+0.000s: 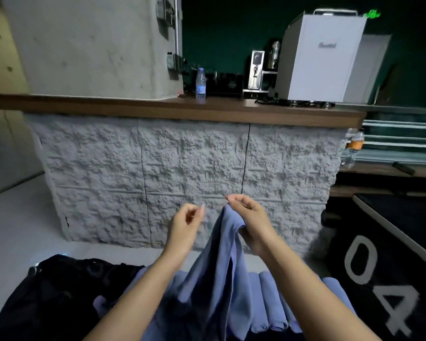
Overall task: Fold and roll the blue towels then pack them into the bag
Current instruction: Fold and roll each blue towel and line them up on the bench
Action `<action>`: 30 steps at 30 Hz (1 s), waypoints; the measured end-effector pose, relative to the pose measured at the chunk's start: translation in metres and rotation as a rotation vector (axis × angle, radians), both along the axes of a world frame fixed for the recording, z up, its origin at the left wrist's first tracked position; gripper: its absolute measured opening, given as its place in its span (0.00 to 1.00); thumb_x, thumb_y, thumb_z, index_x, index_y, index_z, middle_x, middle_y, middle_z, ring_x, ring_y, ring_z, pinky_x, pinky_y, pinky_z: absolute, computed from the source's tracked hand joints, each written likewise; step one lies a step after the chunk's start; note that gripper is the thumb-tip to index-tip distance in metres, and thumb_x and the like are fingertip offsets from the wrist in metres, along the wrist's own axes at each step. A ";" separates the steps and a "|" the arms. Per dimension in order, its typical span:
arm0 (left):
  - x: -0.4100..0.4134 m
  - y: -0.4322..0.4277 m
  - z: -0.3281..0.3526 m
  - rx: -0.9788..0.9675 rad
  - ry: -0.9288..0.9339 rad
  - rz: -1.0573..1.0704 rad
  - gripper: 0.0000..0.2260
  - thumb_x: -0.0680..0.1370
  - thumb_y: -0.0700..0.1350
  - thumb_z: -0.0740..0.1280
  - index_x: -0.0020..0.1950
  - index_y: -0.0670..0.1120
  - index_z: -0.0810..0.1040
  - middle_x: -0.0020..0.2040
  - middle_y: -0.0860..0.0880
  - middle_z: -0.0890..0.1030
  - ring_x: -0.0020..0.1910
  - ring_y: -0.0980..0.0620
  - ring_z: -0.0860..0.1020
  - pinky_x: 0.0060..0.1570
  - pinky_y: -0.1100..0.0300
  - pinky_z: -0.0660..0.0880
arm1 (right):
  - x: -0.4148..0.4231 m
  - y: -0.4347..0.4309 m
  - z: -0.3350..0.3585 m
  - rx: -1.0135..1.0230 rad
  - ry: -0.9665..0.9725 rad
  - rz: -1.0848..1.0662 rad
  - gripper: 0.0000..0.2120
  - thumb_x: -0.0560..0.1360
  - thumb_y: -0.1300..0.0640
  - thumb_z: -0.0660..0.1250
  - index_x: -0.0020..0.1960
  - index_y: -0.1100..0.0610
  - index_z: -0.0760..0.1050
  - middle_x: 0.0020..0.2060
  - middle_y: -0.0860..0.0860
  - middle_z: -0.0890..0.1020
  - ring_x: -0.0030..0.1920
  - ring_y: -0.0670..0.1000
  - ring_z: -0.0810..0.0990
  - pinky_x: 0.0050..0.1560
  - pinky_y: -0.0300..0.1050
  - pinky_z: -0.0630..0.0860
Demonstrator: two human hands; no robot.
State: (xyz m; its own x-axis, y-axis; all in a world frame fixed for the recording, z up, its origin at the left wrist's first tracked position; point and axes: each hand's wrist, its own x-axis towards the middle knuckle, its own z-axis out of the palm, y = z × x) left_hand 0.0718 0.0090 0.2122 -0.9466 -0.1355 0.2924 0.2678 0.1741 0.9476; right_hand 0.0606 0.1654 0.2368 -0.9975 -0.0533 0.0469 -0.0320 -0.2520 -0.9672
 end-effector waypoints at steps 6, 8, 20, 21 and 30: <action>0.054 0.039 0.008 -0.187 0.233 -0.116 0.08 0.70 0.50 0.72 0.43 0.49 0.75 0.36 0.50 0.79 0.36 0.53 0.77 0.38 0.56 0.74 | 0.016 0.005 0.023 -0.061 -0.029 -0.078 0.07 0.77 0.56 0.66 0.46 0.61 0.76 0.38 0.57 0.73 0.37 0.54 0.70 0.36 0.46 0.69; 0.050 0.038 0.011 -0.108 0.240 -0.051 0.05 0.74 0.44 0.70 0.40 0.44 0.77 0.33 0.48 0.78 0.31 0.54 0.74 0.34 0.56 0.71 | 0.021 0.006 0.028 -0.053 -0.033 -0.052 0.07 0.77 0.57 0.66 0.48 0.61 0.77 0.36 0.56 0.74 0.34 0.52 0.71 0.34 0.43 0.71; 0.050 0.012 0.067 0.068 0.089 -0.211 0.13 0.81 0.46 0.59 0.46 0.36 0.74 0.40 0.44 0.74 0.41 0.52 0.71 0.44 0.58 0.69 | 0.037 0.026 0.021 0.381 0.258 0.230 0.03 0.73 0.67 0.69 0.47 0.64 0.79 0.40 0.59 0.81 0.41 0.52 0.79 0.43 0.42 0.76; 0.049 0.008 0.072 0.036 0.080 -0.230 0.15 0.81 0.48 0.59 0.47 0.36 0.75 0.41 0.44 0.75 0.43 0.52 0.73 0.46 0.56 0.70 | 0.037 0.028 0.018 0.421 0.255 0.219 0.01 0.74 0.67 0.68 0.44 0.63 0.78 0.37 0.57 0.80 0.39 0.51 0.78 0.42 0.42 0.75; 0.050 -0.034 0.097 0.151 0.031 -0.134 0.15 0.81 0.47 0.60 0.52 0.35 0.77 0.48 0.37 0.80 0.47 0.46 0.78 0.52 0.50 0.74 | 0.046 0.038 -0.006 0.344 0.248 0.216 0.05 0.76 0.61 0.68 0.41 0.58 0.77 0.35 0.55 0.76 0.38 0.50 0.71 0.41 0.42 0.69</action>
